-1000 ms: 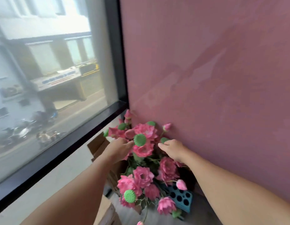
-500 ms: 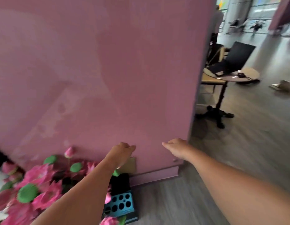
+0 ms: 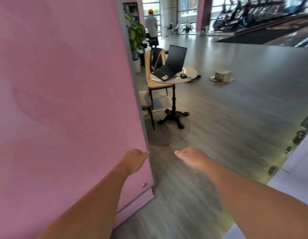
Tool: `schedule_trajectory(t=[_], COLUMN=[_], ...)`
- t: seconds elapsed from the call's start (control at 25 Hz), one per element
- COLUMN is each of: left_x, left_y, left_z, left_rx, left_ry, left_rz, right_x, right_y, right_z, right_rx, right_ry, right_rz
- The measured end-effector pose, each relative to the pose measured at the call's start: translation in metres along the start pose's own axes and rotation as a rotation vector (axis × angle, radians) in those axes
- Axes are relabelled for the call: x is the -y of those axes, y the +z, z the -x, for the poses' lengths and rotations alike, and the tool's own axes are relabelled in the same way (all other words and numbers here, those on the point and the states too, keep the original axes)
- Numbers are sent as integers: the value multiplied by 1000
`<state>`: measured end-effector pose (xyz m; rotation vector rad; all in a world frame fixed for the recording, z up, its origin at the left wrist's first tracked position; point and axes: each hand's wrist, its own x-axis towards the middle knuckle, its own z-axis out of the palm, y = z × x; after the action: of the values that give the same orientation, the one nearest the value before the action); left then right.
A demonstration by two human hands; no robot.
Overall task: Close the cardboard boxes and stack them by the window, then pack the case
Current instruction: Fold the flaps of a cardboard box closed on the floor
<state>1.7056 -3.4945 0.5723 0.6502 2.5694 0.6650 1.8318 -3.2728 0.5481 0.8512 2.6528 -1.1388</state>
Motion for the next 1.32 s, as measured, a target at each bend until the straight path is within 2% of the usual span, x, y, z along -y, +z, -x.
schedule_trajectory(t=[0.16, 0.4, 0.56, 0.72, 0.92, 1.32], left_x=[-40, -108, -177, -255, -366, -544], left_y=[10, 13, 35, 73, 109, 135], left_z=[-95, -227, -309, -389, -517, -760], left_rx=[87, 193, 307, 352, 354, 299], left_ry=[130, 266, 387, 456, 493, 569], left_rz=[34, 47, -10, -98, -94, -58], right_x=[-21, -35, -63, -112, -181, -266], right_y=[-34, -95, -142, -202, -308, -494], right_z=[-51, -109, -153, -226, -329, -541], right_rx=[-64, -203, -271, -333, -376, -374], right_ry=[147, 268, 354, 425, 413, 415], right_rz=[4, -54, -122, -118, -117, -116])
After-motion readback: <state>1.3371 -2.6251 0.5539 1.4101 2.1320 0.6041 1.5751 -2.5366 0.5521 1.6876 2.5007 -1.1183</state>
